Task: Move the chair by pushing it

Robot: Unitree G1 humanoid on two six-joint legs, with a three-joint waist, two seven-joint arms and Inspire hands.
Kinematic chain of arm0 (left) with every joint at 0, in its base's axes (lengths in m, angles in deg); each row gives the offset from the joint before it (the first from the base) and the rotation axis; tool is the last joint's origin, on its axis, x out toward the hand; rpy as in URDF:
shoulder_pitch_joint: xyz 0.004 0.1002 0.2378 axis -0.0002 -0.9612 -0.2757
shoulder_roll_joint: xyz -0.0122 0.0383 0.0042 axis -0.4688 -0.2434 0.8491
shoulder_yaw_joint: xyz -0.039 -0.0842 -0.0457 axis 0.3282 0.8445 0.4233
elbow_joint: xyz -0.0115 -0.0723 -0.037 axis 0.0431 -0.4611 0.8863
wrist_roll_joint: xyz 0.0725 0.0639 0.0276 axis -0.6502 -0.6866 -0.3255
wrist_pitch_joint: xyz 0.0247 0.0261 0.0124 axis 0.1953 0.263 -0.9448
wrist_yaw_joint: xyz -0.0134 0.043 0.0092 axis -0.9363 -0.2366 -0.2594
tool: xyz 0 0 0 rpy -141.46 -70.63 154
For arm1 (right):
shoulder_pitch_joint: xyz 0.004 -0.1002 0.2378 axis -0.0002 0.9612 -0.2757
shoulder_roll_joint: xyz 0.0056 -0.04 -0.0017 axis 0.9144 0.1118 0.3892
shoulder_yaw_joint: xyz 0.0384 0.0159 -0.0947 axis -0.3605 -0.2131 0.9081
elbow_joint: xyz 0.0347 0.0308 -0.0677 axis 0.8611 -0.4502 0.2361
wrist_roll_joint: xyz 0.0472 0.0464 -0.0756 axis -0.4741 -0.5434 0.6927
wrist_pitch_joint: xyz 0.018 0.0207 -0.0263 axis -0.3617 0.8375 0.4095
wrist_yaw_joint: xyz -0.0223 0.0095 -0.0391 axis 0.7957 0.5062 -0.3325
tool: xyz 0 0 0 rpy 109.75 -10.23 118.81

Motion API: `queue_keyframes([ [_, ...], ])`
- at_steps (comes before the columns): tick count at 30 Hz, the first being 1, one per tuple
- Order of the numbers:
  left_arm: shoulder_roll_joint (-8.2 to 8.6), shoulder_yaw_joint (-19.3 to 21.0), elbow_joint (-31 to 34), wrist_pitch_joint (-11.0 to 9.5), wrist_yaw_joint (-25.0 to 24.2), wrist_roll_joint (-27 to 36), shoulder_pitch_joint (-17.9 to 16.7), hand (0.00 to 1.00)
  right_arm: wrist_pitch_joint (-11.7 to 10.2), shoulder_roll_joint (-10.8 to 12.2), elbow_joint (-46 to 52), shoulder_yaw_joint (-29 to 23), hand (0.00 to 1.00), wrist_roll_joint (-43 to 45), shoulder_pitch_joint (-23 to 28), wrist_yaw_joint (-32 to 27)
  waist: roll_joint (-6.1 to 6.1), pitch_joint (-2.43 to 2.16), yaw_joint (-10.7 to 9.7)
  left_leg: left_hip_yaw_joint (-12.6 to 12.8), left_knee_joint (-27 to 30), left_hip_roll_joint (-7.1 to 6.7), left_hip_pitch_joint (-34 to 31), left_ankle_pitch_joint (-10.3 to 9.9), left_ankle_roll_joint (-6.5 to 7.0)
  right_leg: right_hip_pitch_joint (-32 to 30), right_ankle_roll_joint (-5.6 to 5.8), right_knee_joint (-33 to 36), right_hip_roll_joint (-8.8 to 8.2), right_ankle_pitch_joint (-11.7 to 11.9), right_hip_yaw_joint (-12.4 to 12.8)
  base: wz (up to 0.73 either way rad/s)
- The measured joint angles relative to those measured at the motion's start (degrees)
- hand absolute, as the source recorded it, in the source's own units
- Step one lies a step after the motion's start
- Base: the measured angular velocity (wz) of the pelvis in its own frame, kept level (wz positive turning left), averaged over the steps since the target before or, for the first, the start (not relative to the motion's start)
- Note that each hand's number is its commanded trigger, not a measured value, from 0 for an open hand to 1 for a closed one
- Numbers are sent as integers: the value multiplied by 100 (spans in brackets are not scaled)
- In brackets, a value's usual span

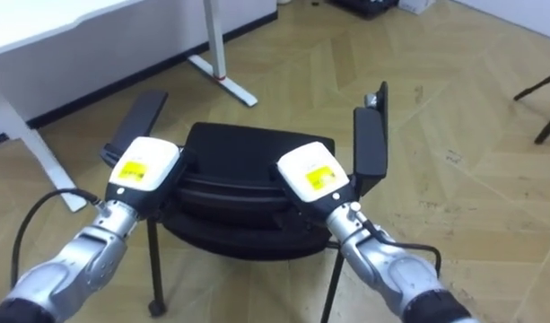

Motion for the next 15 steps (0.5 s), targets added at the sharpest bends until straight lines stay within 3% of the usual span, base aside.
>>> queue_keyframes([
  [2,67,0,-237,-1,52,-11,306,100,59,27,-97,-95,100,-1,-165,-23,-20,66,1,78,601,118,-443,-18,-29,-242,-83,359,6,-197,-130,41],
  [3,101,-11,-343,-1,101,-18,394,100,76,38,-217,-111,100,-2,-255,-74,0,92,-2,180,1105,260,-753,7,-51,-334,-137,541,44,-303,-221,27],
  [4,143,-10,-419,-1,178,-56,422,100,81,65,-340,-110,100,-4,-305,-133,7,112,48,278,1555,405,-980,58,-75,-389,-193,746,68,-410,-246,18],
  [5,142,-10,-422,-2,231,-59,421,100,81,87,-391,-108,100,-6,-319,-149,0,113,66,307,1640,449,-1059,61,-78,-435,-217,866,68,-476,-239,12],
  [8,136,-28,-410,-26,415,-76,410,100,77,87,-423,-92,100,-10,-324,-174,-2,114,72,280,1401,588,-1351,34,-126,-561,-253,1278,55,-792,-319,15],
  [9,135,-33,-391,-35,436,-96,395,100,80,58,-419,-49,100,-30,-324,-175,19,105,95,197,1029,581,-1502,108,-218,-595,-244,1402,51,-884,-337,0],
  [10,138,-46,-383,-40,499,-124,371,100,84,44,-421,-27,100,-30,-318,-176,31,100,141,153,656,582,-1640,191,-208,-636,-217,1518,21,-968,-332,-7],
  [11,140,-55,-374,-40,513,-135,352,100,90,36,-420,-13,100,-29,-306,-178,34,96,167,135,491,583,-1687,292,-190,-622,-195,1567,3,-1011,-323,-21],
  [12,142,-56,-332,-39,547,-166,274,100,93,35,-412,7,100,-17,-262,-186,32,56,251,146,374,578,-1743,466,-173,-612,-129,1617,-26,-1077,-257,-23],
  [13,135,-56,-276,-40,595,-171,240,100,98,20,-383,7,100,-10,-234,-249,35,38,309,173,333,553,-1724,576,-81,-619,-66,1627,-41,-1111,-206,-24],
  [15,110,-56,-215,-36,620,-171,274,100,148,20,-351,7,100,-12,-256,-310,-20,13,433,293,279,544,-1716,683,29,-718,-35,1655,-77,-1113,-115,-22],
])
